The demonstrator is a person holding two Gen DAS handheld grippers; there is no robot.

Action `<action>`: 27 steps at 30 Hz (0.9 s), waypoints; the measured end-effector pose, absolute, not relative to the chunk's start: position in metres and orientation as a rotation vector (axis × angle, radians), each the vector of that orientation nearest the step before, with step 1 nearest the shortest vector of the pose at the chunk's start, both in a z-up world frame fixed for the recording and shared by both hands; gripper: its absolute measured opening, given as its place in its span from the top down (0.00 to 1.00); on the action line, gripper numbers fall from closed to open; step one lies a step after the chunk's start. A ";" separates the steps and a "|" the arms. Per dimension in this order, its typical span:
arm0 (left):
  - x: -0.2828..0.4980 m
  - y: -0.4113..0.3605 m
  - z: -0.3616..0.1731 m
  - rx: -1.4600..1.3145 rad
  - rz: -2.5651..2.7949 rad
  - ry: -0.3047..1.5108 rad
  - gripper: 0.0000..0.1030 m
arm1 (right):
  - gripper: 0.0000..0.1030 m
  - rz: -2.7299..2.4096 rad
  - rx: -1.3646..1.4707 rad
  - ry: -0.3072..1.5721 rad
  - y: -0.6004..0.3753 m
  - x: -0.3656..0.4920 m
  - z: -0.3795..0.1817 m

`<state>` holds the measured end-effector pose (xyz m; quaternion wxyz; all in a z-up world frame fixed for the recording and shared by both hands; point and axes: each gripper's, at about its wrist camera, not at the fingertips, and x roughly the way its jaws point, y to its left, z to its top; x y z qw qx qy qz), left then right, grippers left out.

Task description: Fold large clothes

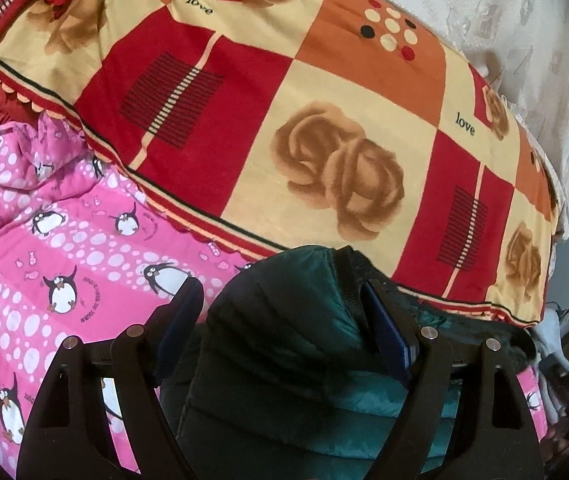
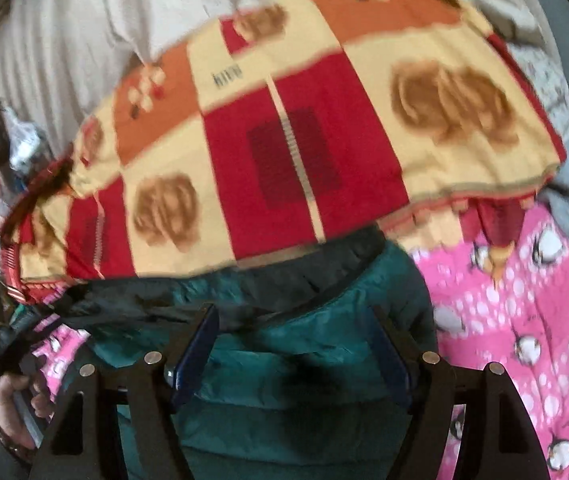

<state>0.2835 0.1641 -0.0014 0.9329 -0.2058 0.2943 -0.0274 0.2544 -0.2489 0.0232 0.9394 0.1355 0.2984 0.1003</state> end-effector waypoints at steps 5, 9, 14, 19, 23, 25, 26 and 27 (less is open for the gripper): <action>0.281 0.163 0.000 -0.417 -0.061 0.592 0.21 | 0.29 0.241 0.228 0.567 -0.241 0.249 0.029; 0.282 0.161 0.001 -0.410 -0.072 0.589 0.21 | 0.29 0.229 0.167 0.659 -0.234 0.260 0.013; 0.293 0.145 -0.001 -0.368 -0.097 0.617 0.21 | 0.29 0.165 0.134 0.673 -0.232 0.268 0.002; 0.314 0.119 -0.011 -0.152 -0.040 0.697 0.21 | 0.29 0.112 0.118 0.768 -0.232 0.294 -0.004; 0.336 0.118 -0.051 -0.020 0.074 0.830 0.21 | 0.29 0.080 0.093 0.942 -0.237 0.321 -0.038; 0.345 0.122 -0.070 -0.036 0.071 0.882 0.20 | 0.28 0.090 0.157 1.007 -0.246 0.331 -0.060; 0.349 0.123 -0.078 -0.049 0.075 0.899 0.20 | 0.26 0.092 0.167 1.021 -0.249 0.336 -0.069; 0.353 0.124 -0.081 -0.053 0.072 0.906 0.20 | 0.23 0.089 0.164 1.028 -0.251 0.341 -0.076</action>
